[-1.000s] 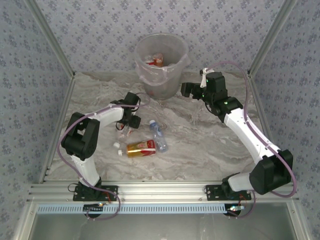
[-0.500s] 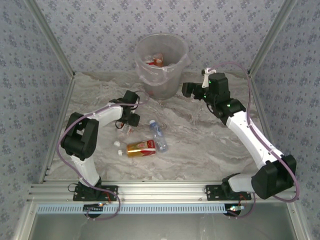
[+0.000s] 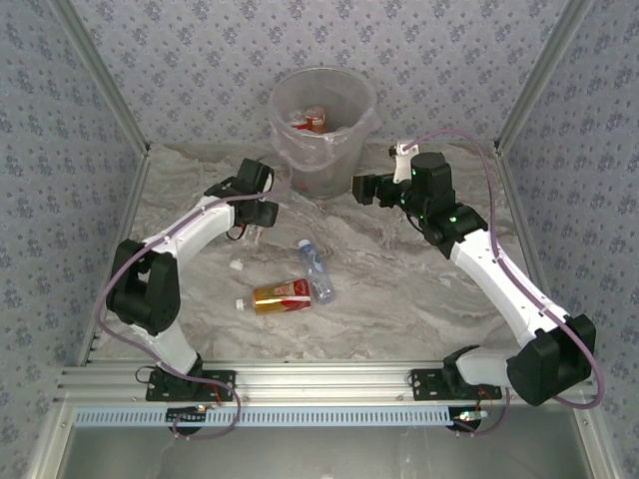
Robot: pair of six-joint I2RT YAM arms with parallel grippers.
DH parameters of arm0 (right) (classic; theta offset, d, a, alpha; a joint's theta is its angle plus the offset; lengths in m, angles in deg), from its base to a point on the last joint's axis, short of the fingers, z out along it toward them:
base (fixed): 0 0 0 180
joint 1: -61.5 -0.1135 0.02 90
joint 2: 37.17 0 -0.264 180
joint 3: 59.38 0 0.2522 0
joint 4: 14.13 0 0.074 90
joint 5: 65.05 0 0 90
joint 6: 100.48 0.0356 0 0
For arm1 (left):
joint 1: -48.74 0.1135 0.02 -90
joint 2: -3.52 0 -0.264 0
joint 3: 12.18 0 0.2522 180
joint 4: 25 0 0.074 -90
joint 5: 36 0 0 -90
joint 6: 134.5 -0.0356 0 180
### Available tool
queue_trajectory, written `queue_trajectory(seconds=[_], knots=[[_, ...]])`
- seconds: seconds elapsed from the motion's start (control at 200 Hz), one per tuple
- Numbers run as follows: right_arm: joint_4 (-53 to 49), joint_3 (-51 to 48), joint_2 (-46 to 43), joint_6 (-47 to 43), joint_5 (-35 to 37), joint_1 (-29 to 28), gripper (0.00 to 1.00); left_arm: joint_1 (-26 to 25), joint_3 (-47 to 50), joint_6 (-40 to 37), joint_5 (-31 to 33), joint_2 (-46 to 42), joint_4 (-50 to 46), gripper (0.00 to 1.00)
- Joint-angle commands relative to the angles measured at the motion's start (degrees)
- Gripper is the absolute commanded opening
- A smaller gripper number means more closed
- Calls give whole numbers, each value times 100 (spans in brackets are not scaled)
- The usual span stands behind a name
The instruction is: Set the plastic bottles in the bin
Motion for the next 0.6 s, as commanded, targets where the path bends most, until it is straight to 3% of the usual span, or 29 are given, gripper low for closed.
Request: queue_trajectory(seconds=[0.0,0.15,0.595], knots=[[138,-43,-134,-148,-4,-55,100,25,-314,169,172,-360,-149,57],[159,-88,-198,-175,108,-84,100,16,-486,525,173,-694,-69,57],[267,-163,-305,-161,242,-137,100,-97,-1593,1542,-871,-991,578,54]])
